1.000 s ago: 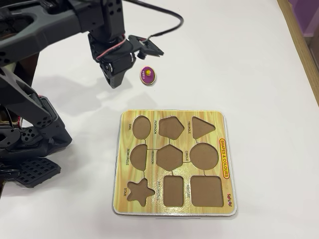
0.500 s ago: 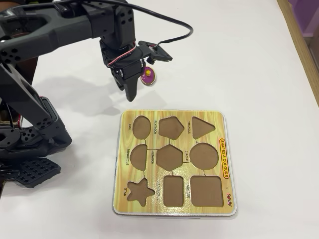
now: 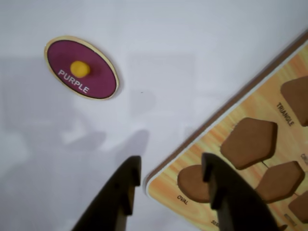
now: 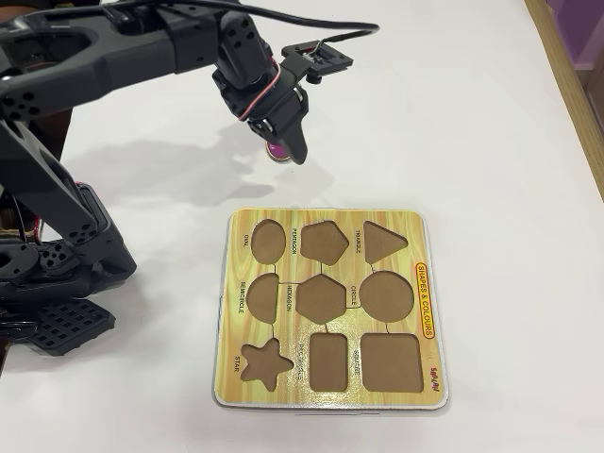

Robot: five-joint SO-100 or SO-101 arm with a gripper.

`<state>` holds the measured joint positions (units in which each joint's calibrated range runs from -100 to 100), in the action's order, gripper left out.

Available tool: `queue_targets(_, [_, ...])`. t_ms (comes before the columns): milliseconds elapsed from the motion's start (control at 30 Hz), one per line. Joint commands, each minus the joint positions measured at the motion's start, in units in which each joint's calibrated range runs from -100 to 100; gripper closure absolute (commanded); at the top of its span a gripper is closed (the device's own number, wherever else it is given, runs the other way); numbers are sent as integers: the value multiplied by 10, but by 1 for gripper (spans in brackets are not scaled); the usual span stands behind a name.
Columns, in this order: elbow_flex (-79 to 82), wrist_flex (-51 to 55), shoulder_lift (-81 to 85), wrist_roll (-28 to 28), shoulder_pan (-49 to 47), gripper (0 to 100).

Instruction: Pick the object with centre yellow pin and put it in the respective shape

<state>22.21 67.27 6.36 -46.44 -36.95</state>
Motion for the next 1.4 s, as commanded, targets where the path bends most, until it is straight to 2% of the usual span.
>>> queue_targets(0, [-20, 1, -13, 8, 5, 85])
queue_targets(167, [-20, 3, -37, 12, -3, 85])
queue_targets(300, [-20, 22, -39, 54, 4, 85])
queue_targets(600, [-20, 13, -40, 101, 13, 85])
queue_targets(967, [-60, -32, -73, 94, -3, 85])
queue_targets(1167, [-137, -31, -126, 91, -81, 85])
queue_targets(1367, [-129, -30, -133, 48, -149, 85])
